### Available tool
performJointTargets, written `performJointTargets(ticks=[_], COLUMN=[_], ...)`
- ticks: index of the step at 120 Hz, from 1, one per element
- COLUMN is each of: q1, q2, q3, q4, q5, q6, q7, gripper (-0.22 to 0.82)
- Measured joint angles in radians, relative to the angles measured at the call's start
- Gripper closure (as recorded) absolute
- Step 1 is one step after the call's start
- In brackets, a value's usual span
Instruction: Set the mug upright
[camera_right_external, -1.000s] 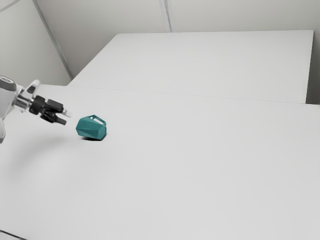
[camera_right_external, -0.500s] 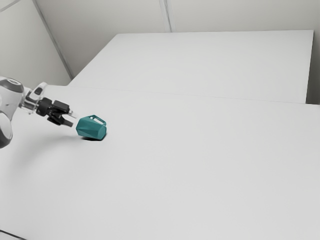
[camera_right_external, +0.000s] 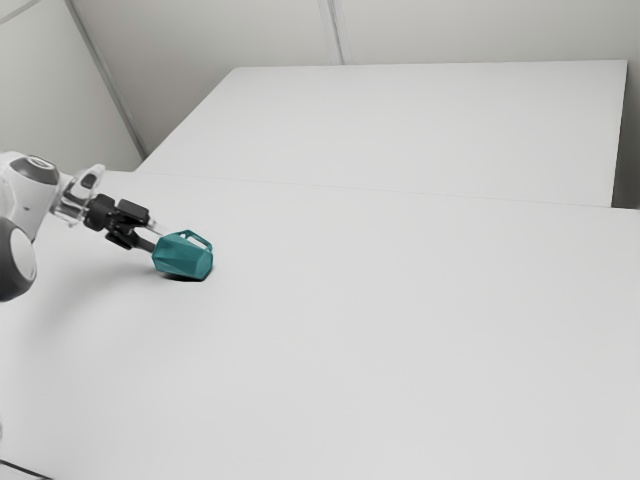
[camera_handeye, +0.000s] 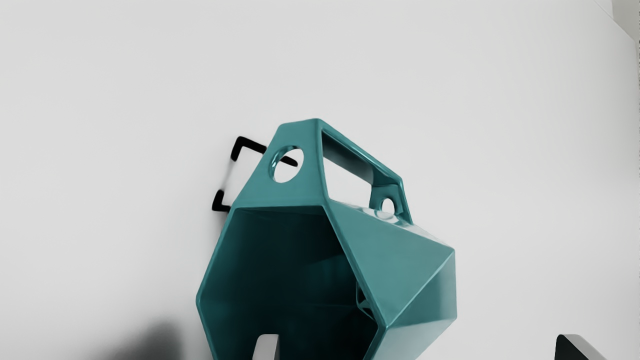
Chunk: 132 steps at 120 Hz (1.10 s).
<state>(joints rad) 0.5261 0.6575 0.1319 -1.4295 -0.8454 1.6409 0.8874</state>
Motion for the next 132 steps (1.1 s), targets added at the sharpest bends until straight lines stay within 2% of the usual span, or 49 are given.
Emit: performJointTargets(ticks=[75,100,132], q1=[-0.001,-0.001,-0.002], q2=[0.040,0.047,0.049], q3=[-0.008,-0.013,-0.020], q4=[-0.006,-0.010,-0.011], q5=[-0.094,-0.109,-0.114], q6=[-0.009,-0.013,-0.015], q7=[0.019,0.028,0.036], gripper=[0.03,0.08,0.23])
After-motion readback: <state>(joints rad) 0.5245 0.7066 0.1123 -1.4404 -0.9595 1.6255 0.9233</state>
